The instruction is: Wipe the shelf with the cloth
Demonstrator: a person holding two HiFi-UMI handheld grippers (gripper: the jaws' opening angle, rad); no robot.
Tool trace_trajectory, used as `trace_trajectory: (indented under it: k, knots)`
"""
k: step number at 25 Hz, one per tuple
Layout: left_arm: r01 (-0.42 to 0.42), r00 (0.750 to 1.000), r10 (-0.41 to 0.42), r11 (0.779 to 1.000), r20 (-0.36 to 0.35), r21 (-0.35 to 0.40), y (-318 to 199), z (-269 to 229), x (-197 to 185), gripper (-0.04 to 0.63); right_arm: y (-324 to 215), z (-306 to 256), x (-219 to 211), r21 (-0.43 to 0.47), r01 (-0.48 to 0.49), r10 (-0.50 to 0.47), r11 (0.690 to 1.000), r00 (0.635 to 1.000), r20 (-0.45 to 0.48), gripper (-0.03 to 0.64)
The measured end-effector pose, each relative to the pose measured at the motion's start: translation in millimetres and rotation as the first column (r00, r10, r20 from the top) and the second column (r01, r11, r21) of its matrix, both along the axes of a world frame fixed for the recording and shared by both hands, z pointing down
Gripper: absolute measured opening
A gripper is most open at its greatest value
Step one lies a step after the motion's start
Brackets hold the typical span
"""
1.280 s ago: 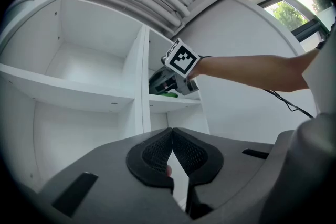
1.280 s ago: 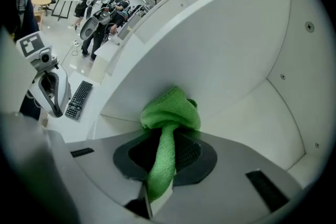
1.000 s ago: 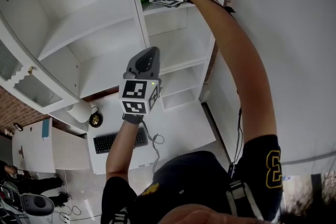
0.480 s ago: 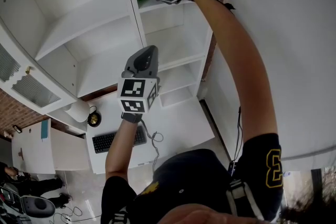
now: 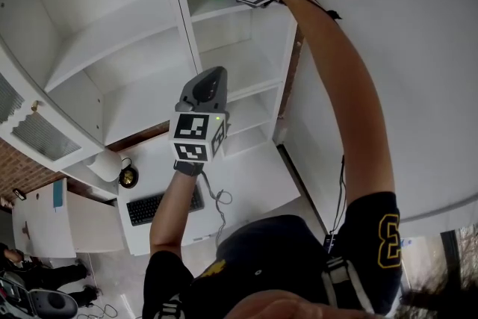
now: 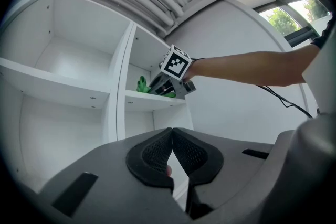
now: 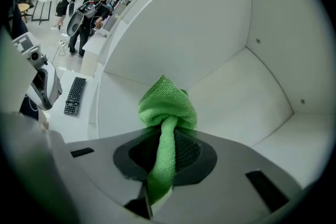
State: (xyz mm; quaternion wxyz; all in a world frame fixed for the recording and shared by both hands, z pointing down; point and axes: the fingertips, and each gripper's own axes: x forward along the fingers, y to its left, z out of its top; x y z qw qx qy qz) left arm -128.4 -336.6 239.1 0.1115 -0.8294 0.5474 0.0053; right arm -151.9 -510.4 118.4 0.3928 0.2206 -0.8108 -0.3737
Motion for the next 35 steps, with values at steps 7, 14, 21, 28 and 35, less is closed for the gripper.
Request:
trace_trajectory:
  k: [7, 14, 21, 28, 35]
  knots:
    - [-0.040, 0.999, 0.040, 0.999, 0.000, -0.002, -1.9, 0.8, 11.2, 0.018, -11.4, -0.2, 34.3, 0.010, -0.099, 0.099, 0.995, 0.995, 0.005, 0.045]
    - [-0.086, 0.996, 0.086, 0.996, 0.003, 0.004, 0.8, -1.4, 27.9, 0.018, -13.5, -0.9, 56.1, 0.081, -0.174, 0.177, 0.981, 0.984, -0.036, 0.044]
    - [-0.089, 0.996, 0.089, 0.996, 0.012, 0.001, 7.3, -0.3, 29.0, 0.018, -9.8, -2.9, 58.3, 0.115, -0.169, 0.175, 0.979, 0.983, -0.046, 0.044]
    - [-0.064, 0.998, 0.064, 0.998, 0.012, 0.008, 12.2, -2.8, 20.4, 0.018, -2.6, 1.9, 56.0, 0.109, -0.139, 0.146, 0.984, 0.988, -0.054, 0.046]
    - [-0.057, 0.998, 0.057, 0.998, 0.014, 0.002, 14.6, -1.8, 22.3, 0.018, 21.7, -16.7, 36.7, 0.148, -0.063, 0.066, 0.987, 0.998, -0.019, 0.046]
